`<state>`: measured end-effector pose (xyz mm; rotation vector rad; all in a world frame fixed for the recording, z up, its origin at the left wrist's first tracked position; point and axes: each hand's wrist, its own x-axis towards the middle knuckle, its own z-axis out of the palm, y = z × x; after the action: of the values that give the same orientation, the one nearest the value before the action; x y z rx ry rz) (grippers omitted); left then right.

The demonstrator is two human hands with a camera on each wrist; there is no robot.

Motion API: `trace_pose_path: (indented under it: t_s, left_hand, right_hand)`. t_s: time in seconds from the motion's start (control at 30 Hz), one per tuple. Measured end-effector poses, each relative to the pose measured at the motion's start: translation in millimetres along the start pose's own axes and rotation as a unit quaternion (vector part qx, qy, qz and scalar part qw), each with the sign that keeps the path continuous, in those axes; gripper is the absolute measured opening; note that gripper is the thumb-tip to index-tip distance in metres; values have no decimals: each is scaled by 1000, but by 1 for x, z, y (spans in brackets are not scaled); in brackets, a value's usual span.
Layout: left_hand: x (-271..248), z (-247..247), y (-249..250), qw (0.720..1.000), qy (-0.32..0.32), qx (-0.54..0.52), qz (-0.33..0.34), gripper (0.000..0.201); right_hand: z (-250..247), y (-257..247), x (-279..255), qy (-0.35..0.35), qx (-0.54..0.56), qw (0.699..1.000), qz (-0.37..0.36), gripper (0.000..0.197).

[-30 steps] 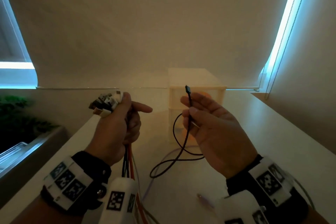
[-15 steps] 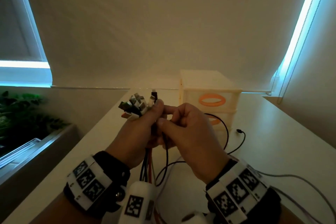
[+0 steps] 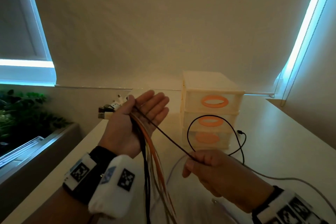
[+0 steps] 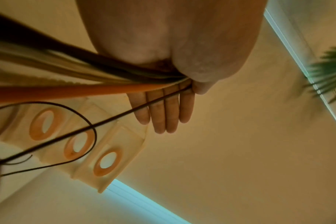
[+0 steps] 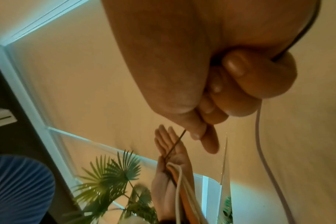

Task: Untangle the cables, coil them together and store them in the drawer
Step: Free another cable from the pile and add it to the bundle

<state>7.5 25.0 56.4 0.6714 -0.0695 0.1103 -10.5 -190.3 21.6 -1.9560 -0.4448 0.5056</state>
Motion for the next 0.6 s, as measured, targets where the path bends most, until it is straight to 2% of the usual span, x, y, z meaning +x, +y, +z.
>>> trace_pose_path:
  t_s: [0.1,0.3,0.37,0.43,0.47,0.53,0.6]
  left_hand:
    - [-2,0,7,999,11,-52,13,54]
    - [-9,2,5,998,-5,-54,-22,47]
    - [-10,2,3,998,-10,-43,-35,45]
    - [-12,3,1,998,-18,-37,-46,45]
    - [-13,4,0,998,-26,-35,-52,47]
    - [-14,5,-1,996,-49,-29,-64,49]
    - [-15,5,-4,995,-69,-9,-75,52]
  right_hand:
    - [-12,6,-2,-27,110,993,39,29]
    - [-26,14,6,-34,247,968,33,23]
    - [-37,15,7,-64,331,941,6,22]
    - [-50,12,5,-103,418,902,-28,25]
    - [-53,9,3,-103,431,896,-33,25]
    - [-50,5,4,-44,404,914,-8,17]
    - [-41,3,9,45,364,930,17,19]
